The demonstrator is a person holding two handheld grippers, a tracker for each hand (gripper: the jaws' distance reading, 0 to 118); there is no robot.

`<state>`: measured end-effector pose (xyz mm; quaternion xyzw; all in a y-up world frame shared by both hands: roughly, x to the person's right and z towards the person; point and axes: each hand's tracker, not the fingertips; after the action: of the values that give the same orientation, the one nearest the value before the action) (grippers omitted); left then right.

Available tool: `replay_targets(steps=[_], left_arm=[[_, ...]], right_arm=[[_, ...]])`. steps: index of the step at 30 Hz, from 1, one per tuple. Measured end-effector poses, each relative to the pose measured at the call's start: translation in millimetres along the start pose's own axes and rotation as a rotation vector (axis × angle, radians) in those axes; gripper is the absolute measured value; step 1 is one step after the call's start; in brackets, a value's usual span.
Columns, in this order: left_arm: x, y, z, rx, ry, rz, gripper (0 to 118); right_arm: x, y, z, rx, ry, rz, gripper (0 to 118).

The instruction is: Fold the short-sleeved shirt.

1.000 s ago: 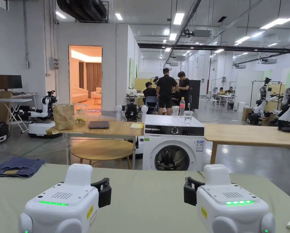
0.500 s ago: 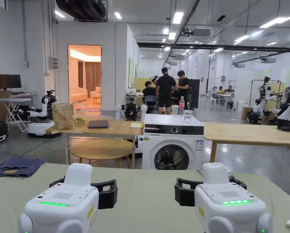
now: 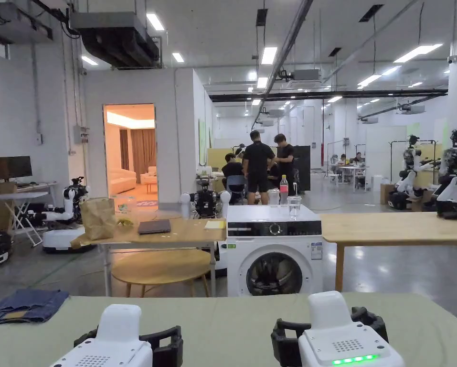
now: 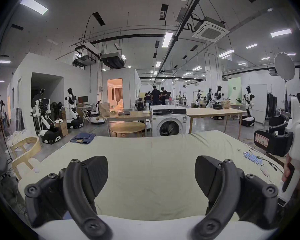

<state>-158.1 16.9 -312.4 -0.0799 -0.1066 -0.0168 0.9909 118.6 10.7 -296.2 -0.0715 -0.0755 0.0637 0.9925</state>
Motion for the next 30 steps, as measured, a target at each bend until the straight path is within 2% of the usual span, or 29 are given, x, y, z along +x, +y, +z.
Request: replay_targets(steps=[9,15,18,25,30], left_arm=[[6,2,-1,0.003,-0.007,-0.005,103],[12,5,1,0.009,-0.016,-0.013,103],[14,7,2,0.013,-0.018,-0.010,103],[16,7,4,0.020,-0.024,-0.012,103],[18,6,6,0.020,-0.028,-0.013,103]], right_arm=[[-2,4,-2,-0.025,-0.016,-0.051,117],[8,12,5,-0.032,0.048,-0.142,117],[9,16,5,-0.052,0.034,-0.174,117],[5,17,8,-0.073,-0.008,-0.167,117],[4,17,10,-0.088,0.021,-0.166,117]])
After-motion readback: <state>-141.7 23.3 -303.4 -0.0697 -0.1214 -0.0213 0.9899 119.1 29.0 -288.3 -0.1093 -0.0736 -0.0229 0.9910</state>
